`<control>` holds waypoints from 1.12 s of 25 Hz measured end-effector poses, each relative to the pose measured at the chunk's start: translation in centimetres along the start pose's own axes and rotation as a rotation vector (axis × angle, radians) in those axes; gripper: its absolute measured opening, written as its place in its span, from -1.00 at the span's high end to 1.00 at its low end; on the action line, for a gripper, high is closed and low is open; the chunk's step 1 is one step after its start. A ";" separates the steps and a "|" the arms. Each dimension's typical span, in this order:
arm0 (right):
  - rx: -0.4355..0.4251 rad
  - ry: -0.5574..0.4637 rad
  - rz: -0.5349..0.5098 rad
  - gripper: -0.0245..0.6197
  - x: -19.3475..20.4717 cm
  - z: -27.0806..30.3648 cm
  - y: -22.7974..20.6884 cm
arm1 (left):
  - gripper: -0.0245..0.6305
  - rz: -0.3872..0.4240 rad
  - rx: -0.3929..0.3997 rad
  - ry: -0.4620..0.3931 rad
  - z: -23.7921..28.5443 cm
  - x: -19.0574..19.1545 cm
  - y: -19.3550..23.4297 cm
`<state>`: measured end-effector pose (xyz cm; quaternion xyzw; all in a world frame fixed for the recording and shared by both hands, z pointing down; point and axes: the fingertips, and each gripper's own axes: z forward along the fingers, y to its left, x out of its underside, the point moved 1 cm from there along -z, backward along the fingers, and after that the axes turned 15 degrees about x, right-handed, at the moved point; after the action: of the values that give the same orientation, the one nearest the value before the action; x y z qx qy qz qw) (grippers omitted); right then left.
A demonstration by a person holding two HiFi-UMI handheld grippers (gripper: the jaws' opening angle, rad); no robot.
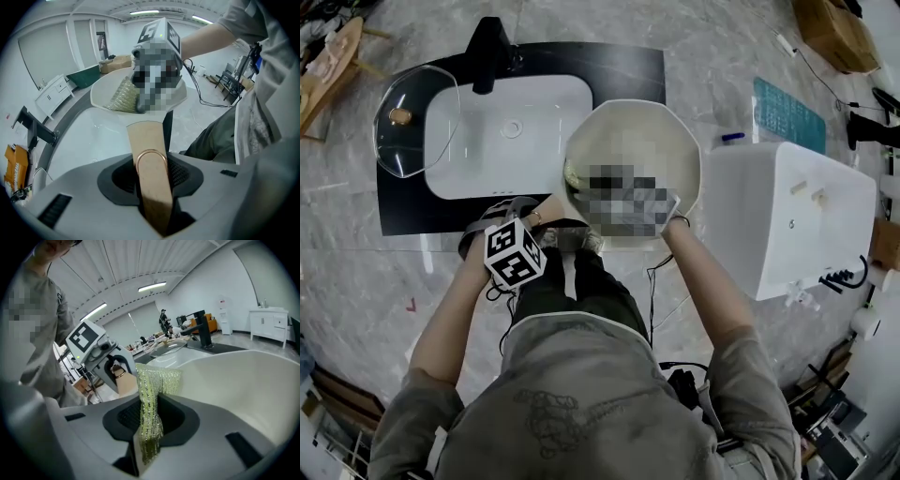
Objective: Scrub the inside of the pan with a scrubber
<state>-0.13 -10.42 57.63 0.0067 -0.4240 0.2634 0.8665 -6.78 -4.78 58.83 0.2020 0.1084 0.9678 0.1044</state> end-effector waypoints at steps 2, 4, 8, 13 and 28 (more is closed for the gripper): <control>-0.068 0.043 -0.005 0.66 0.9 -0.5 1.0 | 0.46 0.003 -0.003 0.006 0.0 0.0 0.1; -0.124 0.084 -0.019 0.66 1.7 -1.1 1.9 | 0.46 0.006 -0.007 0.013 0.0 0.0 0.3; -0.217 0.173 -0.052 0.67 3.4 -3.0 3.4 | 0.48 0.007 -0.019 0.024 -0.2 0.0 0.5; -0.326 0.293 -0.070 0.67 5.2 -5.7 4.6 | 0.51 -0.014 -0.021 0.013 -0.2 -0.1 0.7; 0.513 -0.019 -0.242 0.68 -5.2 -11.8 -8.1 | 0.52 0.003 -0.012 0.024 -0.3 0.0 0.9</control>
<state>9.60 -17.00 47.96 0.2786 -0.3480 0.2565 0.8576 -7.00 -5.71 58.80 0.1901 0.1033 0.9709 0.1030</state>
